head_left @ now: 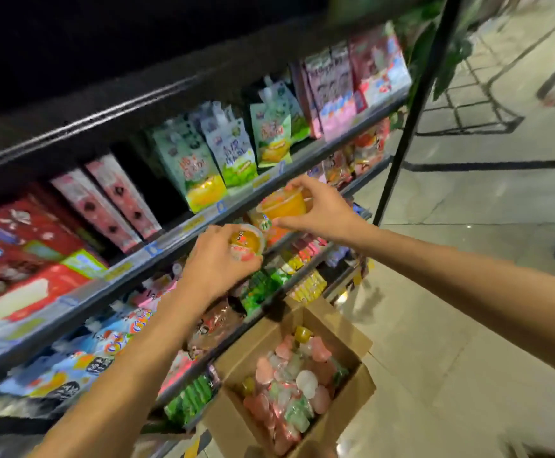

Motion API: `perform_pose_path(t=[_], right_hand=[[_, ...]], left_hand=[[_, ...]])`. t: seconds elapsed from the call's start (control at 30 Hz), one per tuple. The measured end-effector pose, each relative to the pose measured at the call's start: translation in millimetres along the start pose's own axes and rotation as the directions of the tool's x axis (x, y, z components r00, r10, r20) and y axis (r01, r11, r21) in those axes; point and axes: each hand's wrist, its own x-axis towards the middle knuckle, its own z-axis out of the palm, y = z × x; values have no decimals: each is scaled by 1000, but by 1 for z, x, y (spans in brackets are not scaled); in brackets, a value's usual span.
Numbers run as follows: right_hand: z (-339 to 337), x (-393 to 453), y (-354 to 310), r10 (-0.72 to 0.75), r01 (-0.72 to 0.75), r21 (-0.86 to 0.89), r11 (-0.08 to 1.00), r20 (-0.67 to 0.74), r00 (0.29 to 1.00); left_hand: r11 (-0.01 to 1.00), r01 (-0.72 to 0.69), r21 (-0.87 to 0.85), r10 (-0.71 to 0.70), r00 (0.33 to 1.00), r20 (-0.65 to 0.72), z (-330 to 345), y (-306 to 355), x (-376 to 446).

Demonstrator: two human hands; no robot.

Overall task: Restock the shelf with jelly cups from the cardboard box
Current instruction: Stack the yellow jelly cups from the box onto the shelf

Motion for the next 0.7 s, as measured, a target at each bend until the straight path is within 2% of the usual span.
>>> perform_pose_path(t=[0.07,0.3,0.5,0.7], right_hand=[[-28,1,-36,-77,76,-44,996,-25,997],[-82,19,-137,-245,248,16,969,-99,964],[-88,36,-200,-373,391,109,914,-151,915],[-76,46,-236,-414,422,195,885,-82,907]], left_hand=[[999,-27,-32,25,999,-45,-38,24,-7],[1000,-20,3,20,976,-215,-147,59,-34],[999,40,16,-31,916,-400,-225,64,-46],[996,78,-47,-91,863,-497,-260,54,-51]])
